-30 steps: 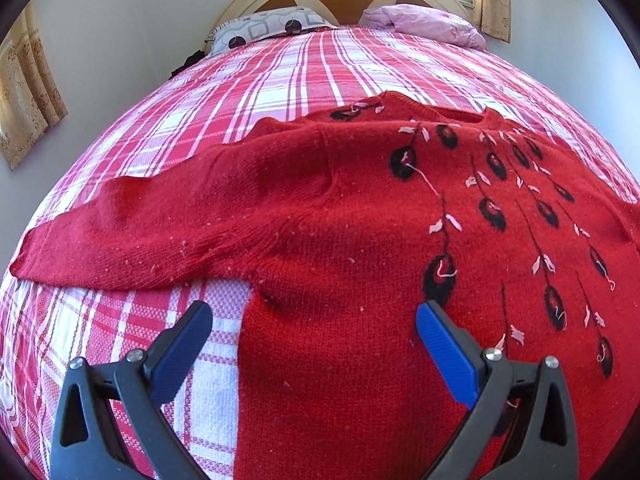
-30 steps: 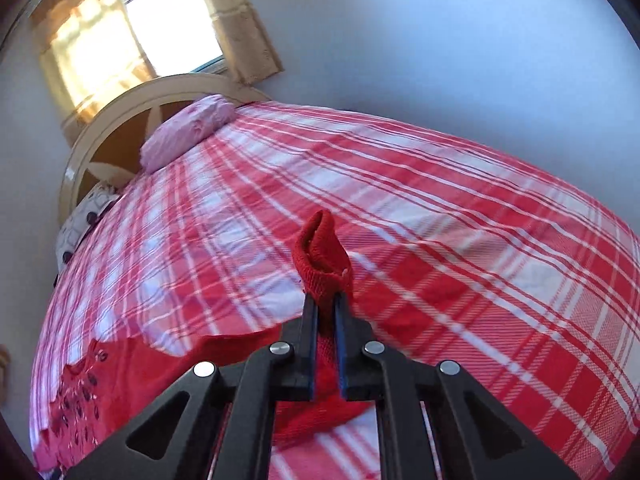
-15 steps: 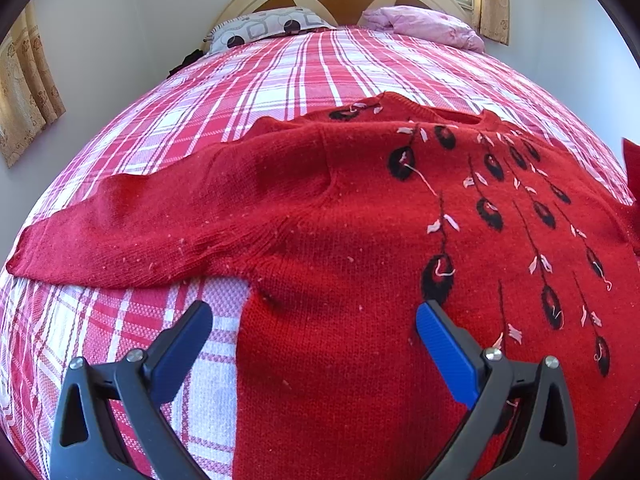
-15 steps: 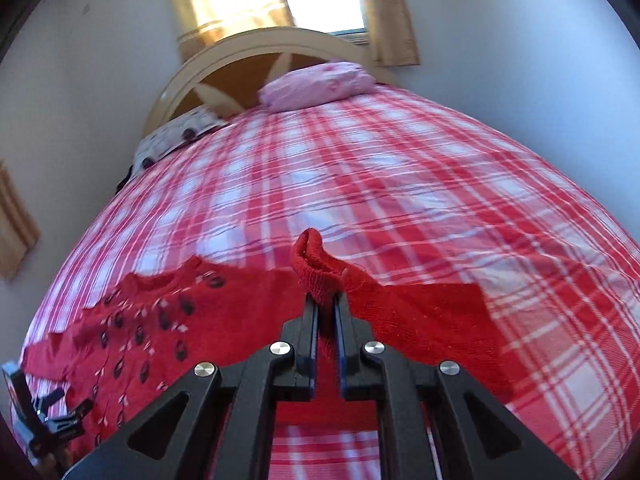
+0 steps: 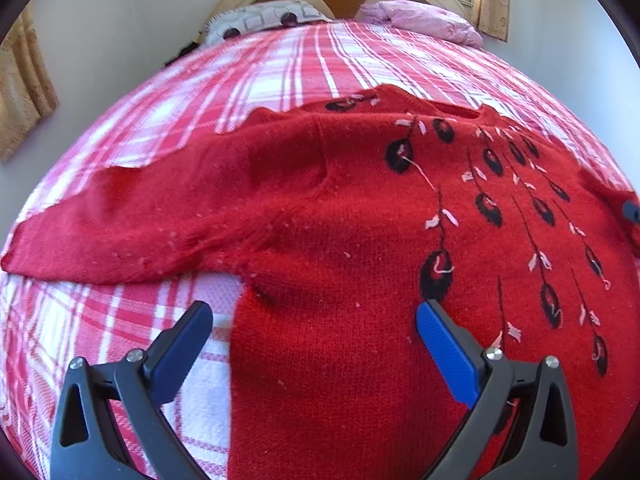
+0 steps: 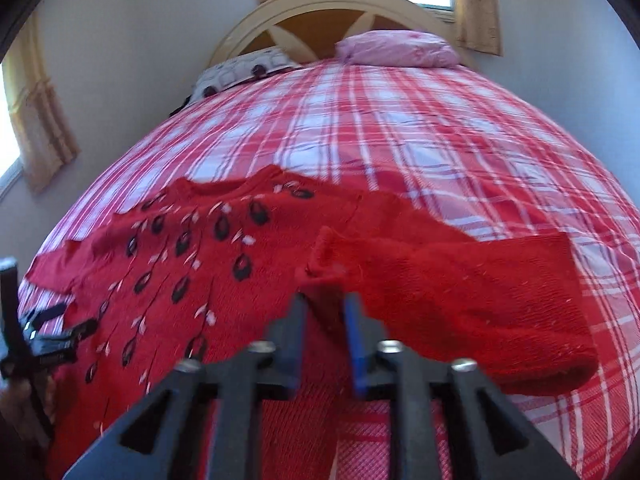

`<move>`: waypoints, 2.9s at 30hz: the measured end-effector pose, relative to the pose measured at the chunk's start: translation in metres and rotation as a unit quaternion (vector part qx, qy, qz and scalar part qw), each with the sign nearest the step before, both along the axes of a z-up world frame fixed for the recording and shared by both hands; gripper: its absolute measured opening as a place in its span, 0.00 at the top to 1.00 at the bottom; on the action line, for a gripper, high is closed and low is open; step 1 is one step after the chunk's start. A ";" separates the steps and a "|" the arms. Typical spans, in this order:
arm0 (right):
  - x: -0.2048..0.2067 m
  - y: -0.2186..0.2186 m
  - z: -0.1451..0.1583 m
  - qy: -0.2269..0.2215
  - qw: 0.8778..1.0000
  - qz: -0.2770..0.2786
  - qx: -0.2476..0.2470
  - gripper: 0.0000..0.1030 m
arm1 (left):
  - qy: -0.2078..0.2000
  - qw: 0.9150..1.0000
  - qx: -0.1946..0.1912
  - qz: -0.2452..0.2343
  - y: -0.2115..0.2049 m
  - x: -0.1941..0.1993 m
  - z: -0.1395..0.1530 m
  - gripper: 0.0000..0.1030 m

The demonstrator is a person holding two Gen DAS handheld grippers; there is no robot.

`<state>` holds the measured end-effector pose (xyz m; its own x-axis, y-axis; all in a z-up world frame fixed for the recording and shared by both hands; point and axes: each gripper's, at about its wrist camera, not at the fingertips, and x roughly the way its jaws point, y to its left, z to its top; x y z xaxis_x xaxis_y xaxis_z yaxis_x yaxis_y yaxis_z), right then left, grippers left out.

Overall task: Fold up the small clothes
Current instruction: 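Lift the sleeve and fold it across the sweater body with the right tool, then open the right tool to release the sleeve while the left tool grasps the other sleeve, then fold the held sleeve across the sweater body with the left tool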

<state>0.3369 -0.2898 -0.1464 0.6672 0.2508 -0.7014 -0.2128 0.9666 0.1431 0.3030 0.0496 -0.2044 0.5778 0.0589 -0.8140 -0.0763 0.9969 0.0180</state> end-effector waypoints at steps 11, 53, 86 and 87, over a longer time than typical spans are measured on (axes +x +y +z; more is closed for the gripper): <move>-0.082 -0.068 -0.003 -0.030 0.997 -0.076 0.009 0.41 | 0.001 0.996 -0.021 -0.087 -0.061 -0.007 0.058 0.10; -0.096 -0.098 -0.007 -0.072 0.985 -0.157 0.028 0.40 | 0.014 0.971 -0.188 -0.149 -0.194 0.092 0.094 0.91; -0.098 -0.086 -0.010 -0.070 0.986 -0.150 -0.004 0.39 | -0.038 0.979 -0.200 -0.010 0.000 0.051 0.087 0.91; -0.098 -0.086 -0.010 -0.069 0.986 -0.150 -0.003 0.39 | -0.039 0.979 -0.200 -0.008 0.003 0.050 0.086 0.91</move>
<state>0.2388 -0.3754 -0.1564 0.8002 0.0232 -0.5993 0.0656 0.9899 0.1259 0.3531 0.0527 -0.1183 0.6371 -0.2649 -0.7239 -0.0463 0.9243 -0.3789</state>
